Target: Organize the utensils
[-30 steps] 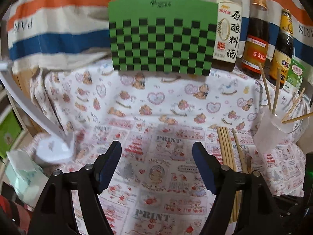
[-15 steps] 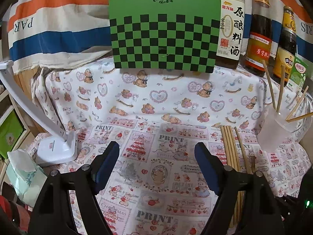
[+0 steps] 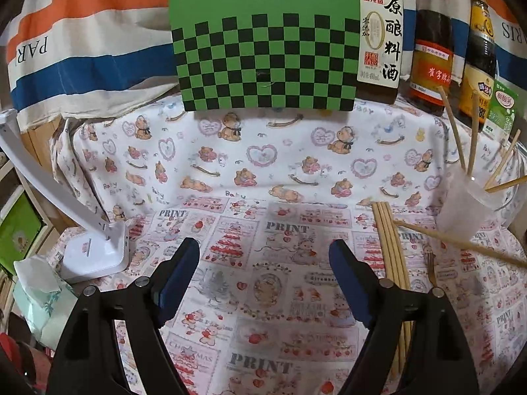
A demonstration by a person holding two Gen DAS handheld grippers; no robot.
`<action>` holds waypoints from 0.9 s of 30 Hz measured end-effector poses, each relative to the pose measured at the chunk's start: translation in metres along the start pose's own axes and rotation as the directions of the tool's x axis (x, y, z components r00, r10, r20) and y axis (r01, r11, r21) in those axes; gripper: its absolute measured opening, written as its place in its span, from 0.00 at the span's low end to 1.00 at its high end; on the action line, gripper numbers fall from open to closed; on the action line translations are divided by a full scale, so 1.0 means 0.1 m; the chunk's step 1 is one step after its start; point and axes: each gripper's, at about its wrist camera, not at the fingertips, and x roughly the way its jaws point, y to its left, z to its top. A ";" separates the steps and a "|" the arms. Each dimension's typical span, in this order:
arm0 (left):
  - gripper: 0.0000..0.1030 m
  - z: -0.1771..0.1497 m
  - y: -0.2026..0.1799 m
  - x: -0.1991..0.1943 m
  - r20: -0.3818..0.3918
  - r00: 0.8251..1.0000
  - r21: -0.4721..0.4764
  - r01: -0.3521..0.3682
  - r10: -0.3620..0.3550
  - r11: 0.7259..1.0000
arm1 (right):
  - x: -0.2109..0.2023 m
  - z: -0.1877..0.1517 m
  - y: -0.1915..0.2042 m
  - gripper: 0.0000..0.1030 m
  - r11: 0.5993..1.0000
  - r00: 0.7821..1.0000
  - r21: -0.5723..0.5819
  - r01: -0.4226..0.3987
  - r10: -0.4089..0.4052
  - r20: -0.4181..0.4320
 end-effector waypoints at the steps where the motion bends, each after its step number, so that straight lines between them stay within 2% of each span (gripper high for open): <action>1: 0.77 -0.01 -0.01 0.01 -0.005 1.000 0.001 0.008 -0.008 1.000 | -0.04 0.03 -0.02 0.06 1.000 0.999 -0.007 0.003 -0.003 0.032; 6: 0.75 -0.04 -0.09 0.07 -0.043 0.996 0.026 0.076 -0.075 0.997 | -0.06 0.05 -0.22 0.06 0.999 0.985 0.011 -0.035 0.033 0.170; 9: 0.69 0.00 -0.21 0.13 -0.075 0.990 0.040 0.126 -0.123 0.991 | -0.12 0.03 -0.36 0.06 0.995 0.976 0.048 -0.086 0.074 0.206; 10: 0.64 0.04 -0.26 0.16 -0.089 0.987 0.041 0.138 -0.134 0.990 | -0.16 0.03 -0.41 0.06 0.994 0.970 0.057 -0.097 0.082 0.230; 14: 0.51 0.26 -0.55 0.32 -0.152 0.966 0.062 0.221 -0.209 0.973 | -0.29 0.03 -0.62 0.06 0.983 0.952 0.129 -0.128 0.085 0.294; 17: 0.39 0.40 -0.79 0.51 -0.196 0.956 0.092 0.238 -0.217 0.967 | -0.38 0.05 -0.77 0.06 0.975 0.943 0.178 -0.131 0.067 0.326; 20: 0.31 0.45 -1.00 0.73 -0.206 0.971 0.135 0.153 -0.123 0.979 | -0.49 0.07 -0.88 0.06 0.970 0.929 0.197 -0.145 0.064 0.366; 22: 0.23 0.45 -1.08 0.88 -0.250 0.960 0.146 0.168 -0.128 0.975 | -0.55 0.08 -0.95 0.05 0.964 0.920 0.217 -0.152 0.058 0.387; 23: 0.21 0.45 -1.11 0.96 -0.277 0.951 0.141 0.180 -0.136 0.973 | -0.57 0.08 -0.99 0.00 0.962 0.917 0.227 -0.151 0.051 0.395; 27: 0.20 0.46 -1.14 1.17 -0.337 0.925 0.096 0.216 -0.172 0.972 | -0.65 0.11 -1.12 0.00 0.956 0.906 0.249 -0.155 0.037 0.422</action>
